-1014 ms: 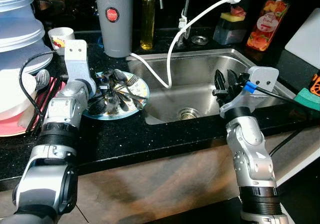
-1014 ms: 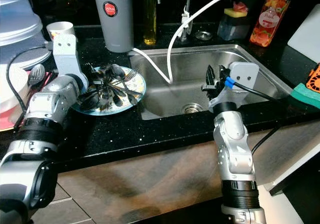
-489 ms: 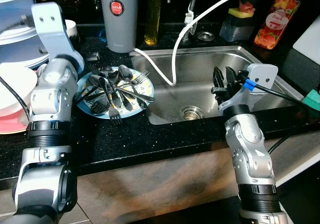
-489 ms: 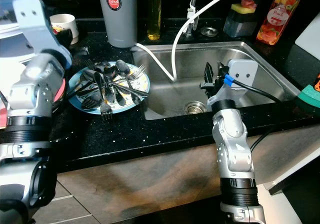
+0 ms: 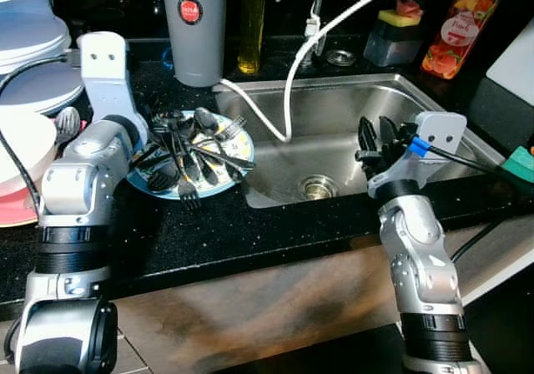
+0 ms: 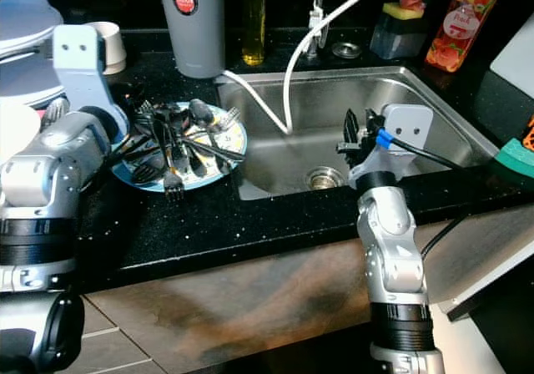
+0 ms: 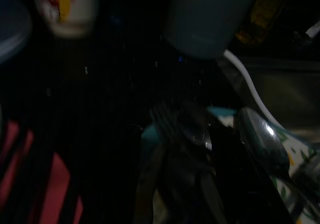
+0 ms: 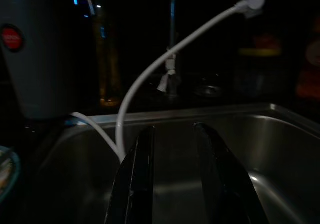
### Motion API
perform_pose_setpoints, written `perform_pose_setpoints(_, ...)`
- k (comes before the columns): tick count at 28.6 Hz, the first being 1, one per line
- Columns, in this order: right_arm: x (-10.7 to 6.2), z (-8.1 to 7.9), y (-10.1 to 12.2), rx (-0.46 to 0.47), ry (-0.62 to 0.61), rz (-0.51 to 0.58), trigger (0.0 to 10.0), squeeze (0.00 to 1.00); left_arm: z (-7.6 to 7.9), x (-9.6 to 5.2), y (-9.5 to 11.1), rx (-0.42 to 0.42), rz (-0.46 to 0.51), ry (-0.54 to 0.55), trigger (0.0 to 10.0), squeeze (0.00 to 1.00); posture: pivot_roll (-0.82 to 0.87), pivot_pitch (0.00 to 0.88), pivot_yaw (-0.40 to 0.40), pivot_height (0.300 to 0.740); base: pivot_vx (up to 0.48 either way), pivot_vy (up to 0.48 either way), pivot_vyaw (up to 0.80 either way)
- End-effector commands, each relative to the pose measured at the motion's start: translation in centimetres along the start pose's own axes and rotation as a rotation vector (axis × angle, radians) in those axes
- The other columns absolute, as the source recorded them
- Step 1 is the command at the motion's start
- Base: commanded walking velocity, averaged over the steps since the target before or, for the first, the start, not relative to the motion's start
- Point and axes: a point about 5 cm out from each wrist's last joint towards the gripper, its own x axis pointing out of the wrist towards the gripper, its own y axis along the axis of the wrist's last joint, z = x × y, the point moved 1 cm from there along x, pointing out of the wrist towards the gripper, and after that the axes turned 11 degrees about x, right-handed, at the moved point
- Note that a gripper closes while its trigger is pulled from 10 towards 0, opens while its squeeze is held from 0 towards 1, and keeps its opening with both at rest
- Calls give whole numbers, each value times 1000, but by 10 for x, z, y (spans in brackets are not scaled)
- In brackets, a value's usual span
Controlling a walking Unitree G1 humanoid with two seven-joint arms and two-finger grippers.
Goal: Kitchen organization
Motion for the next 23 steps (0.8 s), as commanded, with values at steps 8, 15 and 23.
perform_pose_setpoints(8, 3, -3, -1, 13, 15, -3, 10000, 0, 8, -2, -20, -123, -122, -74, 10000, 0, 101, 54, -63, 740, 0, 0, 0)
perform_pose_setpoints(15, 3, -4, -4, 17, 16, -5, 10000, 0, 15, 9, -39, -247, -194, -113, 10000, 0, 90, 36, -55, 740, 0, 0, 0)
perform_pose_setpoints(23, 4, -1, 2, 10, -5, 23, 10000, 0, 6, 24, -50, -238, -227, -33, 0, 0, 66, 34, -32, 740, 0, 0, 0)
